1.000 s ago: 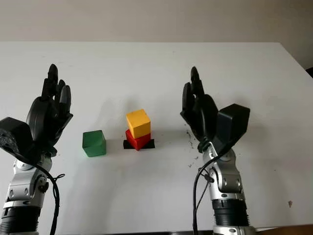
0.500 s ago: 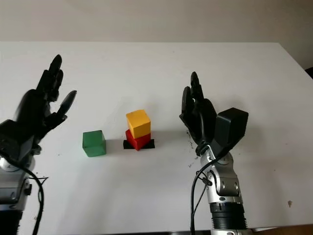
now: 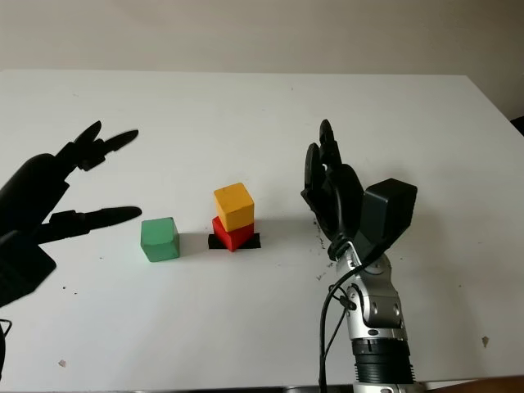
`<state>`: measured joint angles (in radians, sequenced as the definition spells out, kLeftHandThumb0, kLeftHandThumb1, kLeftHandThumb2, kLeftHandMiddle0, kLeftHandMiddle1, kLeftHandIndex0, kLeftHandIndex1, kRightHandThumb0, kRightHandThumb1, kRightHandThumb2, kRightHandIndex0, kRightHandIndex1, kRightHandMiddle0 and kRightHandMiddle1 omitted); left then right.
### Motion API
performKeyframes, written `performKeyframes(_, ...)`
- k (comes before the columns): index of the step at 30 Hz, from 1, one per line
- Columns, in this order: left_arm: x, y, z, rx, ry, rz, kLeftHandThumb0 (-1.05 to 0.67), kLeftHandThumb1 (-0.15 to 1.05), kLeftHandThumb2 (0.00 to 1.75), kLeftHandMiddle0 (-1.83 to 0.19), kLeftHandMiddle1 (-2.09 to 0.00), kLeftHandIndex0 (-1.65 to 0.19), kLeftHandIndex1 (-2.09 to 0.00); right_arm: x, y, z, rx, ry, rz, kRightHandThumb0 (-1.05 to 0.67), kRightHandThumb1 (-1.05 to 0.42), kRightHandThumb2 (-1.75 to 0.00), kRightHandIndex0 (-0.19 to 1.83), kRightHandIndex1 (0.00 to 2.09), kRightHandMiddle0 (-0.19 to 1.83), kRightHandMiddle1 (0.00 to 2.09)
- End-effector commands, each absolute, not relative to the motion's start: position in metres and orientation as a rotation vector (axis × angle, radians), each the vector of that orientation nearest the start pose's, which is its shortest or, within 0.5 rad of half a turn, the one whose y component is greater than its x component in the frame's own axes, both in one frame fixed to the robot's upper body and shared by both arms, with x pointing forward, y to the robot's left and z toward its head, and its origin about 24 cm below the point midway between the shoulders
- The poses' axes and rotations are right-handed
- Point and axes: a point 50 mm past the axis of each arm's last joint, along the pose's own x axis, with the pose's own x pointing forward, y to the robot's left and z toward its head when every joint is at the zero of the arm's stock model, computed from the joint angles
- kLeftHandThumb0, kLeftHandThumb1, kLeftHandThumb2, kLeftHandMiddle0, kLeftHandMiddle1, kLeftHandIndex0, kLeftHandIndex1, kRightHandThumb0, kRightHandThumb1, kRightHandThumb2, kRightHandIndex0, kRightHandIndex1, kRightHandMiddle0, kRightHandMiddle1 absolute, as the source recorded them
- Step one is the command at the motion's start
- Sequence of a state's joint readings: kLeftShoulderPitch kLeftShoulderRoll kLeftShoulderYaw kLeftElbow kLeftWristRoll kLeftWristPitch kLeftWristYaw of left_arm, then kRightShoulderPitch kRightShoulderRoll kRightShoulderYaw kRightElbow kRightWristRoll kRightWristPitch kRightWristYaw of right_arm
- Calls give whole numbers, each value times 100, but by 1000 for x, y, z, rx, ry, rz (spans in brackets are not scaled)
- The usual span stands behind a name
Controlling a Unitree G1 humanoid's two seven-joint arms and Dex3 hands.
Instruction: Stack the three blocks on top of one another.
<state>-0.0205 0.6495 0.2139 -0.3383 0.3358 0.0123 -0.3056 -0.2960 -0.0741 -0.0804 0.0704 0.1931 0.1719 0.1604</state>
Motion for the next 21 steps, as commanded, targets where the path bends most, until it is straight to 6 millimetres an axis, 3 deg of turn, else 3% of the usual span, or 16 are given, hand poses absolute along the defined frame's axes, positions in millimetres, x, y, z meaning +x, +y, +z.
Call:
performKeyframes(1,241,247,168,1067,-227,-134,-70,96,5,4,-5,-33,-5,309,-153,100,114,-92,176,-73,-105,-69,-19,0,-19,0)
performKeyframes(13,258,242,127,1163,-132,-144,-75,101,6,7,-5,-28,-5,308,-155,100,110,-93,172,-73,-105,-68,-19,0,-19,0)
performKeyframes(21,263,236,116,1241,-105,-192,-87,105,10,7,-5,-27,-5,307,-155,100,107,-94,168,-74,-105,-66,-19,0,-19,0)
